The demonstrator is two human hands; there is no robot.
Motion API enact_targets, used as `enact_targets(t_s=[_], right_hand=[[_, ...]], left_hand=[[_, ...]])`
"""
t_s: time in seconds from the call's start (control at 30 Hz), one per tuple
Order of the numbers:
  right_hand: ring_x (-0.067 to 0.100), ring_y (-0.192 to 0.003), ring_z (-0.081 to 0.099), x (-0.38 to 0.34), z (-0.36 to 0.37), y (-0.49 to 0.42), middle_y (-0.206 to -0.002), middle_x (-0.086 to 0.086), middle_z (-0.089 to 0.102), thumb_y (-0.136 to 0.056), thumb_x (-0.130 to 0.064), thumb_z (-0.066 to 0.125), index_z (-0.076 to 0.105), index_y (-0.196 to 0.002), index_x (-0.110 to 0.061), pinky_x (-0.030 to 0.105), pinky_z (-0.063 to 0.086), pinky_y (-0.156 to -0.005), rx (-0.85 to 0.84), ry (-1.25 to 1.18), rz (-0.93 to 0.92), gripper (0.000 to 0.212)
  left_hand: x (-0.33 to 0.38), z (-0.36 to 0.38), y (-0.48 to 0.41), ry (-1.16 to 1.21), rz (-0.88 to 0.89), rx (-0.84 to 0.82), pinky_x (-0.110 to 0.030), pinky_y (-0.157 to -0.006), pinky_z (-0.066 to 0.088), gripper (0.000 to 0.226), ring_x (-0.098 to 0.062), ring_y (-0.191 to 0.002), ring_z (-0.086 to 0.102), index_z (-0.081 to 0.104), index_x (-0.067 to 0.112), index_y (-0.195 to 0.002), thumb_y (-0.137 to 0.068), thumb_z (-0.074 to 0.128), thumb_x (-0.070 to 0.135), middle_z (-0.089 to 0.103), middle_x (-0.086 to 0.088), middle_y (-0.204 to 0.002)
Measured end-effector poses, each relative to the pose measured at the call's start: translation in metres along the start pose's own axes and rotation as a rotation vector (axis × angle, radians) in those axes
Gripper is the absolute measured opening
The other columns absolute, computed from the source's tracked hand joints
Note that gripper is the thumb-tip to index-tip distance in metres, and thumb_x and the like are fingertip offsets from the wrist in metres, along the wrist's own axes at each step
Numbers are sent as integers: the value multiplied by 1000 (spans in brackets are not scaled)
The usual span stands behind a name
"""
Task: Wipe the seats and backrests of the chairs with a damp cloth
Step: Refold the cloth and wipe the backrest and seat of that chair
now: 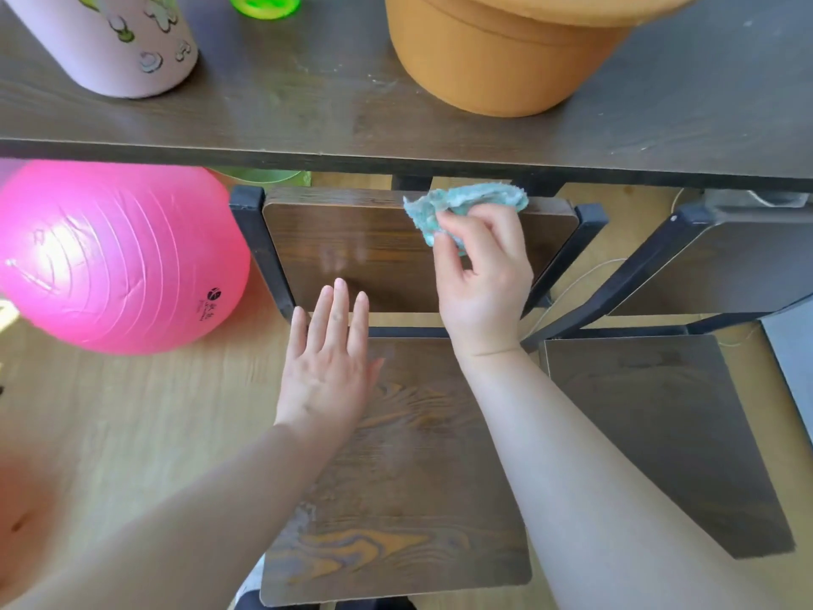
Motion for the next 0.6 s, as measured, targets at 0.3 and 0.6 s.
enact_targets(t_s=[0.3,0.6], right_hand=[[24,-80,60,49,41,94,-88,10,58,-94,-26,50,72,-85,-5,19,43,-69,-405,133,134,32],[24,-90,61,64,46,120,-99,8,60,-91,-12,66,73,-93,-6,27,52,-74,-563,153,179,10]], left_hand=[[2,16,5,5,-21,-47,-51,-124,7,80,-28,-154,0,2,10,-158,-100,40,49,0,-16,-166],[10,17,12,21,-13,-81,-50,-124,2,77,-28,-153,-8,-6,11,-157,-103,34,48,-8,-15,-166]])
Point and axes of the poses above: each hand's wrist, its own y-axis away from the middle knuckle, its own z-axis out of the palm, x = y × z, the point moved 5 cm from there along -y, towards the middle knuckle
